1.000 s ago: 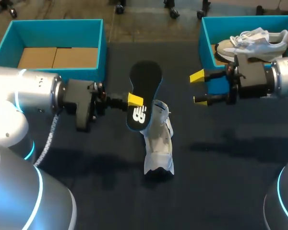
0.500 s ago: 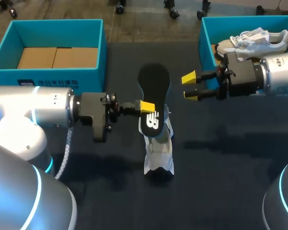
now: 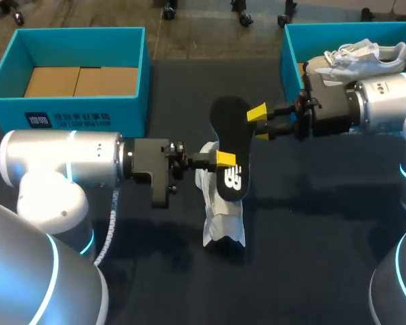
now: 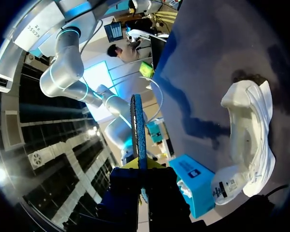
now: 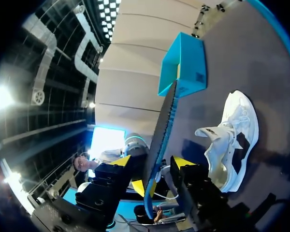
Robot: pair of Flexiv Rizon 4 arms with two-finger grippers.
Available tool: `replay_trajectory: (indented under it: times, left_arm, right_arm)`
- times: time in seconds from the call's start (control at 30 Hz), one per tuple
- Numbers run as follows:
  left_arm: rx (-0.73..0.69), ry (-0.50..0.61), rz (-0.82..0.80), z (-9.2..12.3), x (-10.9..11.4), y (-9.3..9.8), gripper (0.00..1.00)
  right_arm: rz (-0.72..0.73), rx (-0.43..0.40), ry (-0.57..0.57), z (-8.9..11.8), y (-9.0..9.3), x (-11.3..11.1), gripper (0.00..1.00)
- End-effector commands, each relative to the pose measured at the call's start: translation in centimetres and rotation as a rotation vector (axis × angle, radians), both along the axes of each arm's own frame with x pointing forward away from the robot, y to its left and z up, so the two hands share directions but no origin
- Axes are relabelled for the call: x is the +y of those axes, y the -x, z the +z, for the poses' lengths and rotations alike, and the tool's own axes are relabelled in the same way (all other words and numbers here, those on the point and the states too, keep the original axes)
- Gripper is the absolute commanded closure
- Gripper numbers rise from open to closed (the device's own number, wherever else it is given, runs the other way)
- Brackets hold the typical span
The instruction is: Take the shoe out of the shoebox, open the shoe tongue, remove and reinsert the insole, then place the shoe into the shoebox
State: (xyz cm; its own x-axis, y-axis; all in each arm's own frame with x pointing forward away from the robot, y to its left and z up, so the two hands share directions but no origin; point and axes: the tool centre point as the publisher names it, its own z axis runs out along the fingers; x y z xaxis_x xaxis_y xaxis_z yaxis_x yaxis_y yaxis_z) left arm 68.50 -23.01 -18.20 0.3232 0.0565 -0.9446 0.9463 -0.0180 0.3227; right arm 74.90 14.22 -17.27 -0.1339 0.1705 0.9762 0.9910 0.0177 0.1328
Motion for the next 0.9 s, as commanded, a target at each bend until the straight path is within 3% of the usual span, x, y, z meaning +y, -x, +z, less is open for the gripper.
replay_trajectory:
  times: [0.03, 0.1, 0.3, 0.4, 0.53, 0.63, 0.8, 0.87, 0.9]
  left_arm:
    - [-0.003, 0.002, 0.003, 0.0, -1.0, 0.0, 1.00]
    - [-0.006, 0.007, 0.004, 0.2, -1.2, 0.0, 1.00]
    - [-0.008, 0.020, 0.017, 0.7, -1.6, -0.3, 1.00]
    - [-0.009, 0.021, 0.022, 0.7, -1.6, -0.5, 1.00]
    - [-0.006, 0.019, 0.047, 0.6, -1.3, -0.9, 1.00]
    - [-0.007, 0.014, 0.047, 0.5, -1.2, -1.0, 1.00]
    - [-0.001, 0.006, 0.041, 0.6, -1.1, -0.9, 1.00]
    - [0.003, 0.001, 0.041, 0.6, -1.0, -0.8, 0.70]
    - [0.004, -0.003, 0.041, 0.5, -0.9, -0.8, 0.17]
  right_arm:
    - [0.008, 0.003, -0.005, -0.4, -0.4, 0.6, 0.55]
    - [0.011, 0.005, -0.007, -0.4, -0.4, 0.7, 0.61]
    - [0.018, 0.011, -0.010, -0.4, -0.3, 1.0, 0.66]
    - [0.021, 0.013, -0.010, -0.4, -0.3, 1.0, 0.80]
    - [0.025, 0.012, -0.011, -0.3, -0.4, 1.2, 0.88]
    - [0.029, 0.010, -0.011, -0.3, -0.4, 1.3, 1.00]
    - [0.029, 0.004, -0.009, -0.3, -0.5, 1.2, 1.00]
    - [0.028, 0.000, -0.008, -0.3, -0.5, 1.2, 1.00]
    - [0.027, -0.001, -0.007, -0.3, -0.5, 1.1, 1.00]
